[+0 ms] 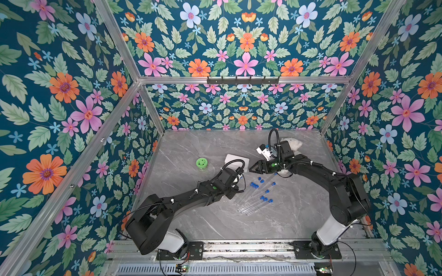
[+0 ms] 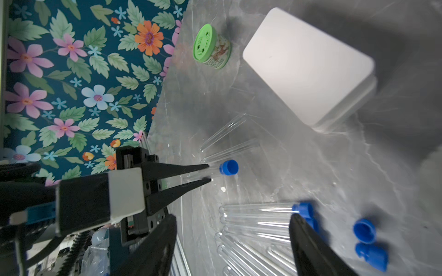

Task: Remove stoppers from test tubes
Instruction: Pick up the test tube at the center of the board.

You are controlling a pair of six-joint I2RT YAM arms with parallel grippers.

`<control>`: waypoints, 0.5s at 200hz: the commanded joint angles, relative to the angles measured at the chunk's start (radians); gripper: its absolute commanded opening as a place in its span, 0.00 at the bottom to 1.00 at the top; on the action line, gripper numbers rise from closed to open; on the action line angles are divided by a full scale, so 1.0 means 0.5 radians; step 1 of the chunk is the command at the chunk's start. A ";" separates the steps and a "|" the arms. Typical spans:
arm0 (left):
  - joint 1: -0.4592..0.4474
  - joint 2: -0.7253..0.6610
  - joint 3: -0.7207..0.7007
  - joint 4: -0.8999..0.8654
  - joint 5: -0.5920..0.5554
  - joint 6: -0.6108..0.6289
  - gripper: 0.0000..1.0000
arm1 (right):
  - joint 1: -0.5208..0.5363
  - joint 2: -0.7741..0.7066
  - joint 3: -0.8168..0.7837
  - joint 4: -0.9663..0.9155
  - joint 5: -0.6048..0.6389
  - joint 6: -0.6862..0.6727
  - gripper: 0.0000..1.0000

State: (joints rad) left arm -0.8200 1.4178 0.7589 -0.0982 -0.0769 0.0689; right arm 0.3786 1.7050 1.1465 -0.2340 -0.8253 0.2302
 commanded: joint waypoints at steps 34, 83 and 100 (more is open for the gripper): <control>-0.001 -0.187 -0.113 0.221 0.125 0.061 0.01 | 0.028 0.060 0.023 0.088 -0.246 -0.015 0.67; 0.001 -0.234 -0.139 0.259 0.173 0.077 0.00 | 0.072 0.098 0.041 0.112 -0.350 -0.016 0.62; 0.001 -0.243 -0.144 0.267 0.175 0.080 0.00 | 0.082 0.122 0.055 0.098 -0.356 -0.016 0.61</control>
State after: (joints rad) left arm -0.8200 1.3037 0.6884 0.0051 -0.0017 0.0940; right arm 0.4118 1.7538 1.1603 -0.1974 -0.9627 0.2317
